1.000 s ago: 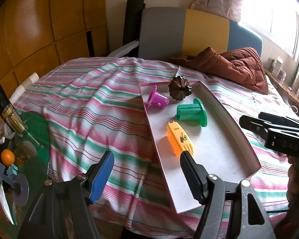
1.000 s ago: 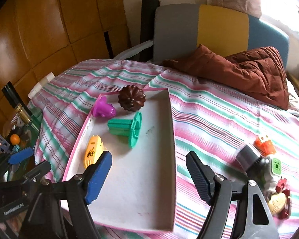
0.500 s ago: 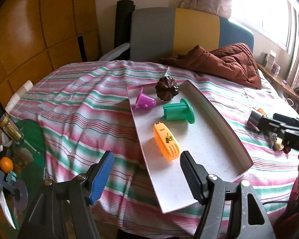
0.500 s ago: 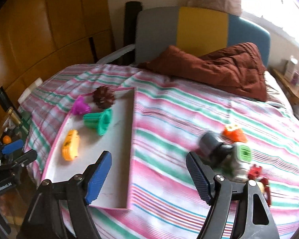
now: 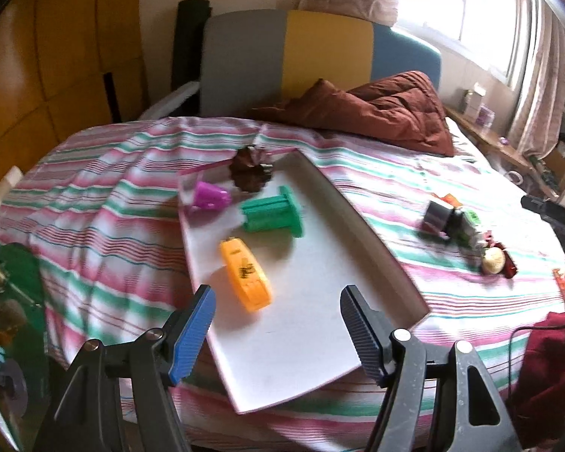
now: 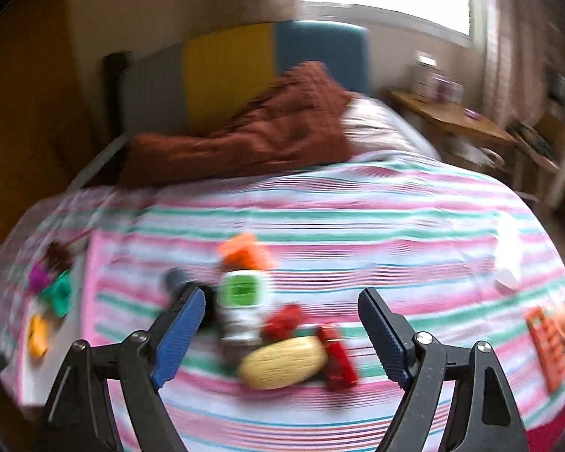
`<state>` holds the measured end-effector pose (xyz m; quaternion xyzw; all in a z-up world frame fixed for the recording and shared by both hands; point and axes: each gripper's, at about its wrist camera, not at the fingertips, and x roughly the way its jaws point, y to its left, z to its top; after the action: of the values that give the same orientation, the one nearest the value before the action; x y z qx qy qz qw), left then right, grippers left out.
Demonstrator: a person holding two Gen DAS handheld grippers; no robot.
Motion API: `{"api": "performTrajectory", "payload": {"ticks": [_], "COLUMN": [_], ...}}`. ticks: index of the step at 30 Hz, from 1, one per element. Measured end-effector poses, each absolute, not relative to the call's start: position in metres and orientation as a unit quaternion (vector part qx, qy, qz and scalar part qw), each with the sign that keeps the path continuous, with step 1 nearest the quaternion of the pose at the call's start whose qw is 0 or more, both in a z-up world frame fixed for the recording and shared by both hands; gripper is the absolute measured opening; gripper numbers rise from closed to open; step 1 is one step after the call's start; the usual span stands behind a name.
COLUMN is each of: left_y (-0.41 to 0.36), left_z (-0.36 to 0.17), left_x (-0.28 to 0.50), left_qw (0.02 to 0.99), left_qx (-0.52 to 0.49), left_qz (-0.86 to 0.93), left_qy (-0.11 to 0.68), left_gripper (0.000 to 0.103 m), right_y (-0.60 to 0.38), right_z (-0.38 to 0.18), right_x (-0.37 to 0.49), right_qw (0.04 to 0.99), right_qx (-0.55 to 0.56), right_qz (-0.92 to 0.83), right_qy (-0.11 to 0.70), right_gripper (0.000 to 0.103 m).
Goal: Organize rigid objects
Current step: 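Move both open tools back to the pile of toys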
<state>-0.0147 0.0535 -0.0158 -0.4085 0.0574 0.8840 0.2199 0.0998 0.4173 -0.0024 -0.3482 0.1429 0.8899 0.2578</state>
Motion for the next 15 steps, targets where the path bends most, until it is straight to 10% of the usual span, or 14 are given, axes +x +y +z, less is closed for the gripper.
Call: {"api": "performTrajectory", "payload": {"ticks": [15], "left_y": [0.153], "left_z": [-0.012], "left_x": [-0.014], "left_qw": [0.316], "left_qx": [-0.427], "left_qz": [0.841], "left_qy": [0.098], "left_gripper": [0.069], "right_y": [0.482], "right_z": [-0.026], "right_x": [0.138], "right_qw": [0.316], "right_qx": [-0.326], "right_qz": [0.845], "right_qy": [0.284], "right_gripper": [0.087]}}
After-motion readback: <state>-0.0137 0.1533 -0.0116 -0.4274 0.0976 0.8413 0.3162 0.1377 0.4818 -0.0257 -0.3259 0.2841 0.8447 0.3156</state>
